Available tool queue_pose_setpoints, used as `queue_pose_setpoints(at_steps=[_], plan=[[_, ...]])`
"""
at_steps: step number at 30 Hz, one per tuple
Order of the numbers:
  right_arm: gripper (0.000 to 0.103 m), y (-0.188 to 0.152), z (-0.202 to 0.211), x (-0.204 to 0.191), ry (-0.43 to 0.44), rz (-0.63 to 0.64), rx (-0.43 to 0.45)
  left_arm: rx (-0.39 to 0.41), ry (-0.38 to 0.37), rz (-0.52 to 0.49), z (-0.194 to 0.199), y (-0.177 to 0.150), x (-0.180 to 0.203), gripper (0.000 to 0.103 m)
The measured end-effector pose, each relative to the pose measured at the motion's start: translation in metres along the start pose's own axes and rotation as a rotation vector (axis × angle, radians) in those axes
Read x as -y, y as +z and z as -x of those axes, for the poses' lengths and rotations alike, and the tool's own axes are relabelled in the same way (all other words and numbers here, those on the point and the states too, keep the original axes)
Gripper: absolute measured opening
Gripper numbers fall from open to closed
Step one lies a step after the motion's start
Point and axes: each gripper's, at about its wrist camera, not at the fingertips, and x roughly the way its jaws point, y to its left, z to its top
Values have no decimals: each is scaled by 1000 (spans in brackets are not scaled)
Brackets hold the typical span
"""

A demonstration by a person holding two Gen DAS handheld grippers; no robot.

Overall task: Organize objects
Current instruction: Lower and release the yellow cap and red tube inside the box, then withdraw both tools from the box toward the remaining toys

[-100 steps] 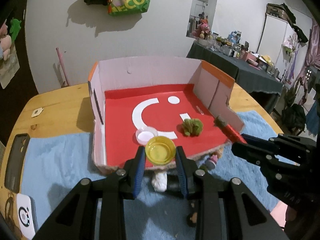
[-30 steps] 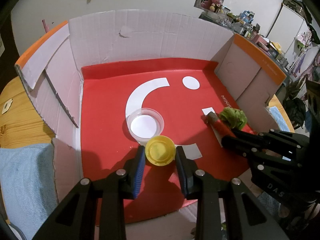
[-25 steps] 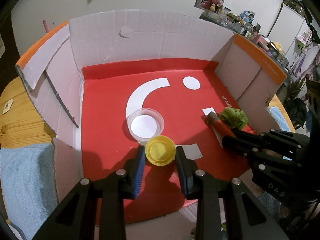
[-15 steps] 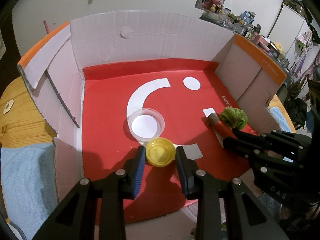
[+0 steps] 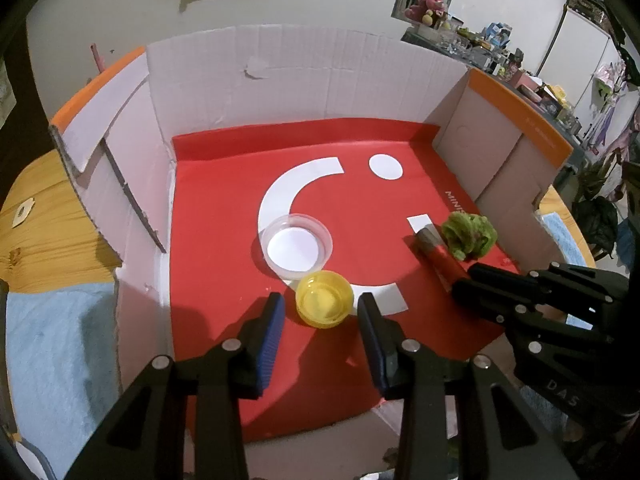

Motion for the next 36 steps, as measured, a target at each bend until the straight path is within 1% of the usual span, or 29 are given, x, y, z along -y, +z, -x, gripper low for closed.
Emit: queue_pose_setpoints(at_steps=[1,3,7,9,15,16,18,20,22,25,26,27,28,30,31,36], plan=[[15,0,0,0,-1,1,1,2,1,-2,0,0,0,41],[15,-1,1,-1,-3,3,3,9,6,-6,2,0,-1,47],[16,-2,3,-1,-5,7,4,18,10,-11,5,-1,-1,47],[19,-3,4,-3,-6,9,5,20,13,-11,6,-2,-3,47],[21,-6,8,-5,-9,11,13,23,17,0,12,-8,-3,47],[21,-6,9,-6,-9,12,15,25,17,2,13,-9,-4,47],[21,-7,11,-7,-10,13,17,30,19,4,16,-12,-1,52],[23,-8,12,-9,-10,16,20,37,17,3,19,-14,0,52],[27,-9,14,-11,-7,22,23,41,17,2,21,-15,1,52],[40,-10,17,-16,3,29,31,47,17,2,25,-18,2,52],[45,-11,18,-17,2,32,33,50,18,2,27,-18,1,52],[48,-11,19,-19,-1,36,36,53,18,4,28,-19,2,53],[49,-12,21,-20,-1,38,38,56,18,5,29,-20,2,53],[49,-13,24,-21,0,39,45,65,21,10,32,-21,2,59],[50,-14,25,-21,2,38,47,68,23,10,33,-22,2,59],[60,-18,33,-25,5,44,64,76,20,8,40,-27,4,59]])
